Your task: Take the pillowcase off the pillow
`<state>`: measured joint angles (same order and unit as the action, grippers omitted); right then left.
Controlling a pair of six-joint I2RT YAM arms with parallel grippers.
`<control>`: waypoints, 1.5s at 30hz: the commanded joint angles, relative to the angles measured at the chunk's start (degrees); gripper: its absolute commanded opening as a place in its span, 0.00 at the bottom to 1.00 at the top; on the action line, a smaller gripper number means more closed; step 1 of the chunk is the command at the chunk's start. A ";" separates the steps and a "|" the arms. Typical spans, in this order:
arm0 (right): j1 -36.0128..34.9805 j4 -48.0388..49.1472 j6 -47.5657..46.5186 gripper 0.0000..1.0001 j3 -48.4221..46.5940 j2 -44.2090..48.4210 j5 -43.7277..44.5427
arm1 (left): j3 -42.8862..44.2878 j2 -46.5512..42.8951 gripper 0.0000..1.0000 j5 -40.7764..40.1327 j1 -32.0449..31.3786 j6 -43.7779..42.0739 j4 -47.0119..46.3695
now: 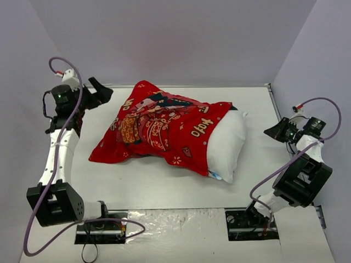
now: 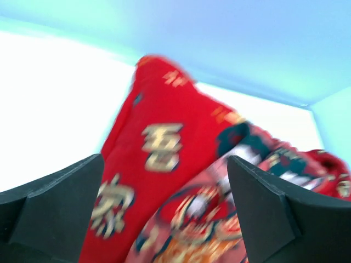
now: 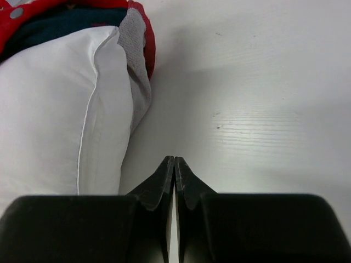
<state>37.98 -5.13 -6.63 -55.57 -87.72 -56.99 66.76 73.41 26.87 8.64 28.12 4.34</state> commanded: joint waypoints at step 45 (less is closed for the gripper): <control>-16.28 -1.00 3.86 0.00 -9.55 -5.97 -9.80 | 8.13 34.44 0.02 21.02 5.41 30.76 -35.62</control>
<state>15.53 -2.24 3.09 -62.70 -95.96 -66.96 76.12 112.75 48.66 9.76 55.46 -22.96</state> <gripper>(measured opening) 0.115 0.087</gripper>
